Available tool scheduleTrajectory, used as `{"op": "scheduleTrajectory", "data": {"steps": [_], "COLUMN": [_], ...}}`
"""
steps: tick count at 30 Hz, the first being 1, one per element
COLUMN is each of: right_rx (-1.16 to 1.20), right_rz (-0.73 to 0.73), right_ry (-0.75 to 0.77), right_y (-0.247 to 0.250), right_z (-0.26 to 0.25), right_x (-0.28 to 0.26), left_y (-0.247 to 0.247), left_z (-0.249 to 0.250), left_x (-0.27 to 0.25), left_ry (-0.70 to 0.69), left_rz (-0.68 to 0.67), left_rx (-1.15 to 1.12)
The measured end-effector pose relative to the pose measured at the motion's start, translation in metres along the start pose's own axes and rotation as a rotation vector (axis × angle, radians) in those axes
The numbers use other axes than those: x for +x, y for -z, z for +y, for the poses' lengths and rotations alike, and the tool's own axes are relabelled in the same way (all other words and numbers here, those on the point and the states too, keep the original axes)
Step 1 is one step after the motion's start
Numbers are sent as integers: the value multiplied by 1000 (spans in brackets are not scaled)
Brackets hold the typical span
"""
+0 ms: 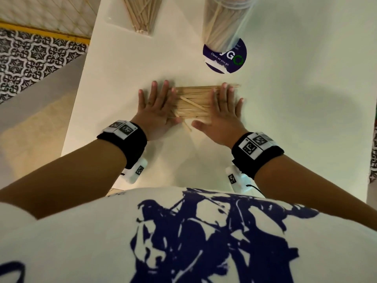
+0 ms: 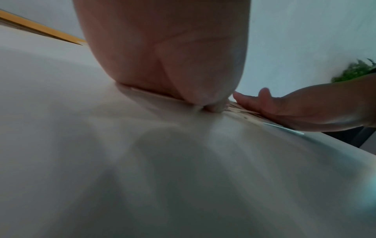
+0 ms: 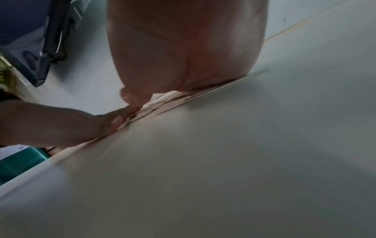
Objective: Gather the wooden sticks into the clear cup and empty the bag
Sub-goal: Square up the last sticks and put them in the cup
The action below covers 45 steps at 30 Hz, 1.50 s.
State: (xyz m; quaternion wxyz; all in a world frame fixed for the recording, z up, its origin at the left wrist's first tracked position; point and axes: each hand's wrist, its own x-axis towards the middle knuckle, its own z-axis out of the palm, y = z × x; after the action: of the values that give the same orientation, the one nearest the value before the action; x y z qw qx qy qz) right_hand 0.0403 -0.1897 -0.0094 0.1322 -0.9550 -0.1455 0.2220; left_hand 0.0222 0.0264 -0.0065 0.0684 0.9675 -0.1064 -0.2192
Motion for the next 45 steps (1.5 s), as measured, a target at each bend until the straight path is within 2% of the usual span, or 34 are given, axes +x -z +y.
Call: {"op": "scheduleTrajectory", "data": {"steps": [4,9,13,15,18,22,25,27,31,33,38,45], "right_rx": [-47,-93,20,140,263,427,538,357,24,-83,-248,-293], "right_rz": [3,196,260,227,139,64,115,152,13,55,95,-4], "right_ry": [8,5,-17,-96,-237,-164,-101,-17,116,161,130,118], "right_y": [4,25,33,33,26,17,21,28,43,45,38,40], "right_z": [-4,-1,20,35,34,-4,-10,2,13,5,-15,-20], "right_x": [8,22,19,9,-2,3,9,14,27,33,34,29], "left_y": [5,12,20,17,5,-2,1,3,4,8,24,37], "left_z": [3,7,5,0,3,18,23,23,25,29,39,41], "left_x": [15,28,27,19,11,16,22,25,32,35,43,45], "left_ry": [-29,19,90,111,71,-4,-27,-47,-75,-65,-85,-185], "left_rz": [62,182,285,252,149,150,170,161,175,223,222,114], "left_rx": [-84,-163,-333,-397,-331,-295,-331,-336,-278,-209,-39,32]}}
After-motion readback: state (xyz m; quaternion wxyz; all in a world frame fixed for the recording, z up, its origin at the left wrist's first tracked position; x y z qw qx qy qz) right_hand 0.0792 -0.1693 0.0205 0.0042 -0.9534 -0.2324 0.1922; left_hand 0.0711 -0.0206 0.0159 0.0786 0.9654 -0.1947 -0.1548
